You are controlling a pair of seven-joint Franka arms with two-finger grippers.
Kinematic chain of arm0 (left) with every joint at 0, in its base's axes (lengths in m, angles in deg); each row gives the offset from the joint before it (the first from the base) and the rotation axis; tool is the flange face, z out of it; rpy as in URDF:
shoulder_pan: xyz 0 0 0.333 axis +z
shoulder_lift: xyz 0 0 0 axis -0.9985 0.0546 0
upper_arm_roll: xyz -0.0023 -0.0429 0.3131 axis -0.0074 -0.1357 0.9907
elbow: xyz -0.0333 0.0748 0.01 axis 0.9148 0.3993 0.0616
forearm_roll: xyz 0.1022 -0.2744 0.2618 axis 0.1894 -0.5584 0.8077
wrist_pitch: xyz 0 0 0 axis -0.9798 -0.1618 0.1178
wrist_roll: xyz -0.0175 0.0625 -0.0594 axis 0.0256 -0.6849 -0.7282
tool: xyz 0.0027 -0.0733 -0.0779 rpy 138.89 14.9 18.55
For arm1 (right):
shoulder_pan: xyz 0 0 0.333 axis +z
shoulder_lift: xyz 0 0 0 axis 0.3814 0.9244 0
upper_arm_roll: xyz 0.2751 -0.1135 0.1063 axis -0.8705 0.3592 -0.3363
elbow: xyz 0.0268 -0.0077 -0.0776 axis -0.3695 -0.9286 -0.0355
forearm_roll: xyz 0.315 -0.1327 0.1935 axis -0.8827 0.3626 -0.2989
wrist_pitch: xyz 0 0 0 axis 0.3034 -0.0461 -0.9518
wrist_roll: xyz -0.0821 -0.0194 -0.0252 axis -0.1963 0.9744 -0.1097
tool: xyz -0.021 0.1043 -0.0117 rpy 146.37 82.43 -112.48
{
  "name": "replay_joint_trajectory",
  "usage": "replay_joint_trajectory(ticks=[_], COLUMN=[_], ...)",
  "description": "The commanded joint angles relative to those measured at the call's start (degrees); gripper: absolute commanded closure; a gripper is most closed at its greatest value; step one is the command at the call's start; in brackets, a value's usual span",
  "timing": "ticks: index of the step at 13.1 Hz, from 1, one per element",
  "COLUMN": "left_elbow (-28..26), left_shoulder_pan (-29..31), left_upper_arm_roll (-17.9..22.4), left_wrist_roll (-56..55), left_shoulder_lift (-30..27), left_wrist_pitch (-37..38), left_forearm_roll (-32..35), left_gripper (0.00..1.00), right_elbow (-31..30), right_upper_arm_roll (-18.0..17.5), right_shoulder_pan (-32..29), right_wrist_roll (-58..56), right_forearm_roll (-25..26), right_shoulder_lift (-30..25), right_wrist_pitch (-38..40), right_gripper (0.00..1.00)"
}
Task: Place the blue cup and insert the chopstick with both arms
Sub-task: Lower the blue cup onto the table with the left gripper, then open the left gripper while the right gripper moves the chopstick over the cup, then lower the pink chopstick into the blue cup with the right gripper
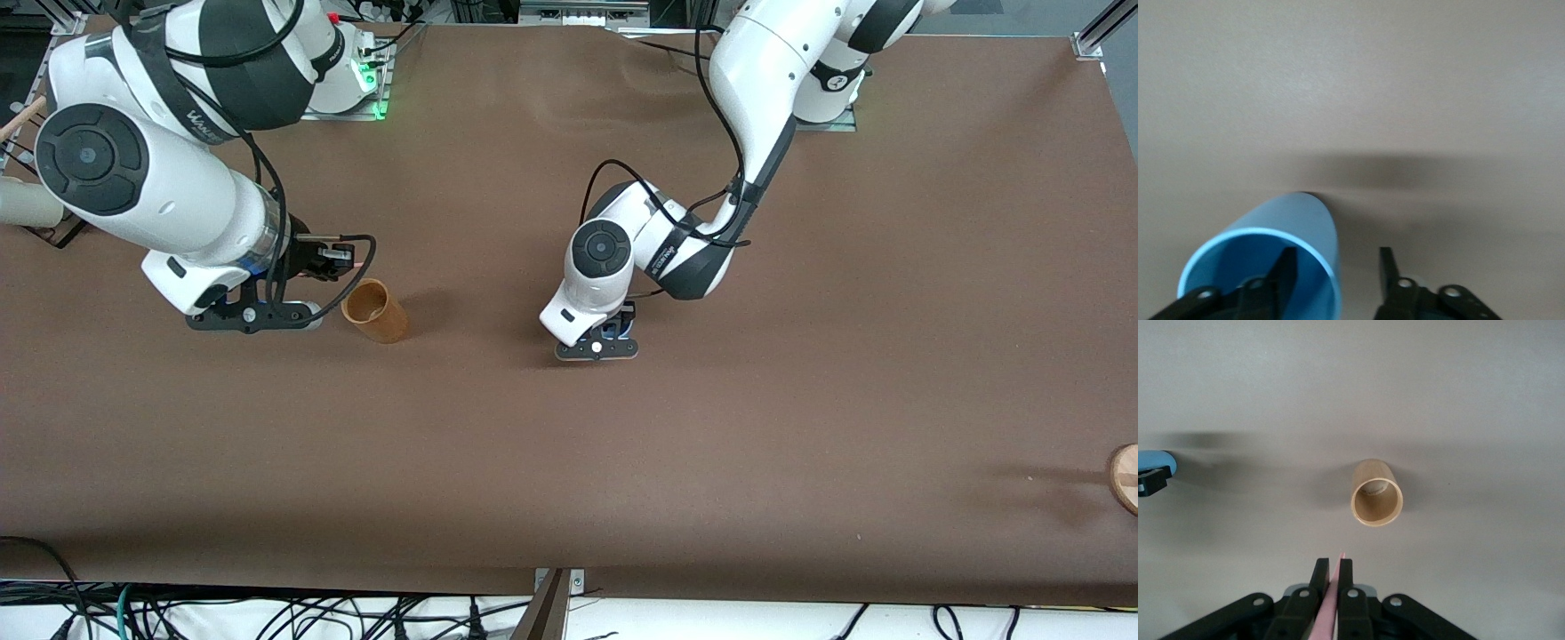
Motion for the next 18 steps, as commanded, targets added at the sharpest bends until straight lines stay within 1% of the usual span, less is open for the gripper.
replay_joint_trajectory(ticks=[1, 3, 4, 5, 7, 8, 9, 11, 12, 13, 15, 17, 18], left_elbow=[1.59, 3.52, 3.44, 3.26, 3.18, 2.48, 2.3, 2.21, 1.86, 0.99, -2.87, -6.74, -7.97], left_shoulder_pan=[1.47, 4.53, 6.9, 10.4, 17.0, 20.08, 23.85, 30.1, 32.65, 34.15, 36.18, 35.85, 35.67], left_upper_arm_roll=[0.37, 0.63, 0.63, 0.63, 0.9, 1.07, 1.07, 1.25, 2.03, 3.35, 4.41, 4.33, 4.33], left_wrist_roll=[0.51, 0.77, 1.3, 4.87, 17.84, 22.96, 25.45, 28.27, 29.94, 31.87, 38.44, 41.64, 41.73], left_shoulder_lift=[-4.97, -10.06, -13.22, -15.87, -20.53, -23.34, -25.45, -28.88, -30.64, -32.75, -36.97, -40.13, -40.76], left_wrist_pitch=[8.69, 17.21, 19.69, 22.59, 29.36, 30.26, 31.31, 34.82, 35.62, 35.89, 37.46, 37.65, 37.73], left_forearm_roll=[-5.52, -7.03, -6.6, -6.51, -6.16, -5.72, -4.85, -4.75, -4.75, -4.75, -4.31, 1.46, 2.01], left_gripper=[0.0, 0.0, 0.0, 0.0, 0.0, 0.0, 0.0, 0.0, 0.0, 0.0, 0.0, 0.0, 0.0], right_elbow=[1.3, 1.38, 1.47, 1.47, 1.65, 1.65, 1.65, 1.65, 1.65, 1.65, 1.65, 1.65, 1.65], right_upper_arm_roll=[-0.11, -0.19, -0.11, -0.19, -0.11, -0.19, -0.19, -0.11, -0.11, -0.19, -0.11, -0.02, -0.1], right_shoulder_pan=[1.91, 4.72, 6.22, 7.62, 11.22, 12.72, 14.39, 17.64, 19.13, 20.02, 21.78, 22.31, 22.49], right_wrist_roll=[2.1, 7.63, 10.7, 14.3, 20.89, 24.14, 27.31, 33.72, 36.97, 39.88, 41.75, 42.54, 43.07], right_forearm_roll=[-0.29, -1.16, -2.65, -4.23, -5.3, -5.73, -6.0, -6.0, -6.0, -6.0, -5.83, -5.83, -5.83], right_shoulder_lift=[1.08, 1.87, 2.58, 3.28, 4.77, 5.65, 6.62, 8.72, 9.87, 10.92, 12.42, 13.83, 14.27], right_wrist_pitch=[-1.18, -4.33, -6.09, -8.29, -13.29, -15.75, -18.3, -23.4, -25.95, -28.15, -30.36, -32.03, -33.0], right_gripper=[1.0, 1.0, 1.0, 1.0, 1.0, 1.0, 1.0, 1.0, 1.0, 1.0, 1.0, 1.0, 1.0])
